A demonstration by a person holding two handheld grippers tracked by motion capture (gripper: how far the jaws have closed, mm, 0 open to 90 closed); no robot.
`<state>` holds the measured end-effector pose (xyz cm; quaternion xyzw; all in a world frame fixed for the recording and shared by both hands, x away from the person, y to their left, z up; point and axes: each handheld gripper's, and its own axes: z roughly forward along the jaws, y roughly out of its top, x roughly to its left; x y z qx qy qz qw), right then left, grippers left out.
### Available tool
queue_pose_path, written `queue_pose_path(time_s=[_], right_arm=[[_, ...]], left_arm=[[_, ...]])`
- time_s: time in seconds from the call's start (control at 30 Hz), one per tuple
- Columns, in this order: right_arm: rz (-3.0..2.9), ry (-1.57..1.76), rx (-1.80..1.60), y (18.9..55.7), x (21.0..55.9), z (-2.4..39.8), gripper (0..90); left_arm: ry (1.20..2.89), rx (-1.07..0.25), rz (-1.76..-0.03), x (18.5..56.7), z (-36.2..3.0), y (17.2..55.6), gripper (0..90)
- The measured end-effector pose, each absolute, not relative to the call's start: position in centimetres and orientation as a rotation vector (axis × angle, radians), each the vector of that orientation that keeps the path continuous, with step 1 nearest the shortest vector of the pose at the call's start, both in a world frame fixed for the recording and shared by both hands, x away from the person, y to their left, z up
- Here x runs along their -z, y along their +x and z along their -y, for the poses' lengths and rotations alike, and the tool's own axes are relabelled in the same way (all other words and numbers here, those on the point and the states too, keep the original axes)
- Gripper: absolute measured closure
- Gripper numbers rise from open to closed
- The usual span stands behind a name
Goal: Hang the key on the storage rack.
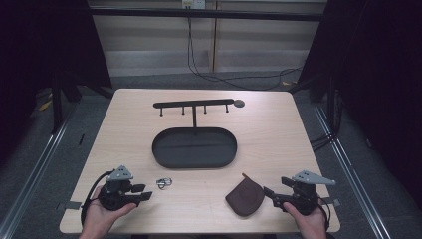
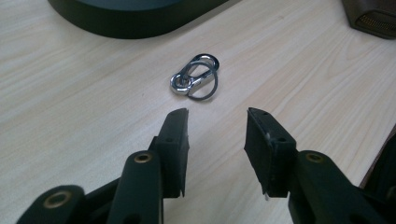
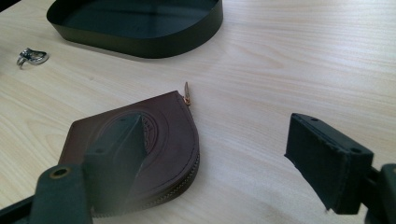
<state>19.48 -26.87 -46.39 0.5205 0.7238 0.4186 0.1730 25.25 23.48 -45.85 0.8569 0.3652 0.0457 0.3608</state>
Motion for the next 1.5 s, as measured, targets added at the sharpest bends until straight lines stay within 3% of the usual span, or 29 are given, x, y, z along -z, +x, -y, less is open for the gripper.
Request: queue_pose_path(time_s=[0.63, 1.5], right_arm=[[-2.055, 1.481, -1.187, 19.6, 46.5, 26.9, 19.5], [-2.063, 1.482, -1.186, 19.6, 46.5, 26.8, 19.5]], left_arm=[[2.397, -0.083, -0.913, 43.7, -20.3, 27.5, 59.1], [2.574, 0.038, -1.002, 44.4, -16.3, 31.8, 50.5]])
